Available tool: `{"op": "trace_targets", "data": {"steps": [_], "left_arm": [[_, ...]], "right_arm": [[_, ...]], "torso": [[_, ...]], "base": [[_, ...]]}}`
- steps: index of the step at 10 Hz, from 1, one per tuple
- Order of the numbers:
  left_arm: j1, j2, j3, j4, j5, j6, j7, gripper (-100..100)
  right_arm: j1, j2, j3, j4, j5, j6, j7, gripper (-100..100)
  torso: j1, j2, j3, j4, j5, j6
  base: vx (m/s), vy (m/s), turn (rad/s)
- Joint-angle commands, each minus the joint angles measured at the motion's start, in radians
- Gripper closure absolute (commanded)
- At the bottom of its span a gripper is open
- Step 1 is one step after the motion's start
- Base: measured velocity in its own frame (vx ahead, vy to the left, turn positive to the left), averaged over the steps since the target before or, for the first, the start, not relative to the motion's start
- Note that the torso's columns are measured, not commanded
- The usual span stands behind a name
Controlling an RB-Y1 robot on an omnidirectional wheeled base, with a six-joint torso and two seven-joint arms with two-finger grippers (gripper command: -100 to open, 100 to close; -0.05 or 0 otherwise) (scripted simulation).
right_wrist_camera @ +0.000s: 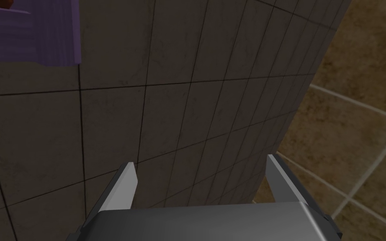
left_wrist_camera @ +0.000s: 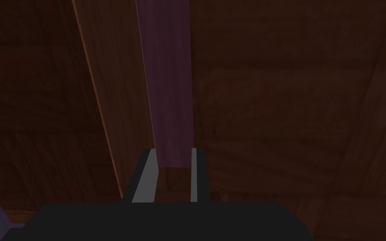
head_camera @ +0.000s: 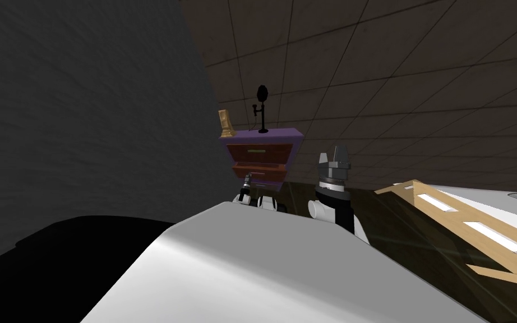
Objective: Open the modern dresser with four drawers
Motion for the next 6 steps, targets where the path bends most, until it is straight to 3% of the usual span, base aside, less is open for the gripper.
{"op": "trace_targets", "data": {"steps": [1,3,4,6], "left_arm": [[0.004,-0.001,-0.005,-0.008,-0.003,0.005,0.001,100],[0.007,-0.002,-0.009,-0.015,-0.005,0.009,0.002,100],[-0.029,-0.003,-0.006,-0.031,-0.003,0.055,0.000,-100],[-0.046,-0.004,-0.004,-0.039,-0.002,0.079,-0.001,-100]], "right_arm": [[0.000,0.000,0.000,0.000,0.000,0.000,0.000,0],[0.000,0.000,0.000,0.000,0.000,0.000,0.000,0],[0.000,0.000,0.000,0.000,0.000,0.000,0.000,0],[0.000,0.000,0.000,0.000,0.000,0.000,0.000,0]], "torso": [[0.000,0.002,0.001,-0.001,0.000,0.000],[0.000,0.006,0.004,-0.001,0.001,0.000],[0.001,0.006,0.003,-0.001,0.001,-0.001],[0.000,-0.004,-0.002,-0.002,0.001,0.001]], "base": [[-0.203,0.001,0.024],[-0.210,0.003,0.027],[-0.155,0.011,0.074],[-0.040,-0.001,0.010]]}}
